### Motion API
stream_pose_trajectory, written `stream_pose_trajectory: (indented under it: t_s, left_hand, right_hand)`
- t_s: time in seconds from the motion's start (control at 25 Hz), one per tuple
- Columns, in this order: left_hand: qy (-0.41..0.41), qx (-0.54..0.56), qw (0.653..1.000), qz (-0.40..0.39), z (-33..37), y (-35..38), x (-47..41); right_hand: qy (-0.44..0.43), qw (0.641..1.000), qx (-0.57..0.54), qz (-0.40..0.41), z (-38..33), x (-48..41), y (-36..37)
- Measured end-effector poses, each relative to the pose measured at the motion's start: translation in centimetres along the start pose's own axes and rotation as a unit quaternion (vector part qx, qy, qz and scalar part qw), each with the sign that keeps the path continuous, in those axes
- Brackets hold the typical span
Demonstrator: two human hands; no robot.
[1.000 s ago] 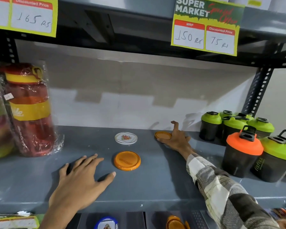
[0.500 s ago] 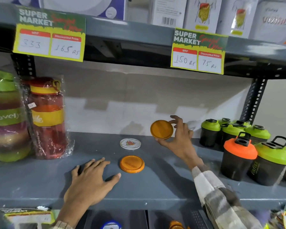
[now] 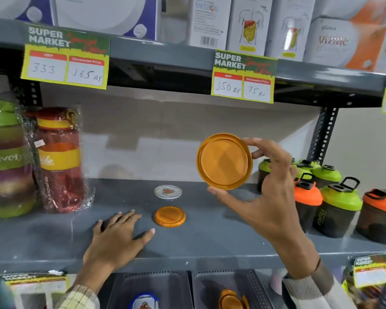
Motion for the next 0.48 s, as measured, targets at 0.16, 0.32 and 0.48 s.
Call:
stream_pose_trajectory:
  t_s: [0.16, 0.32, 0.48]
  left_hand:
    - [-0.002, -0.006, 1.000, -0.002, 0.0, 0.1, 0.1]
    - [-0.009, -0.013, 1.000, -0.017, 0.1, 0.2, -0.1]
    - [-0.005, -0.013, 1.000, -0.010, 0.0, 0.1, -0.1]
  right_hand:
    - [-0.054, 0.998, 0.003, 0.030, -2.9, 0.0, -2.8]
    - [-0.064, 0.997, 0.001, 0.038, -3.9, 0.3, -4.0]
    - [-0.041, 0.998, -0.022, 0.047, -3.6, 0.7, -4.0]
Point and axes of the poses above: each hand's wrist, its own x-axis away from the middle knuckle, its own y-axis out of the palm, z = x × y, the point moved 4 cm from there along -x, towards the middle knuckle, and after that the axes turned 7 degrees about -y, right-handed, at the moved point
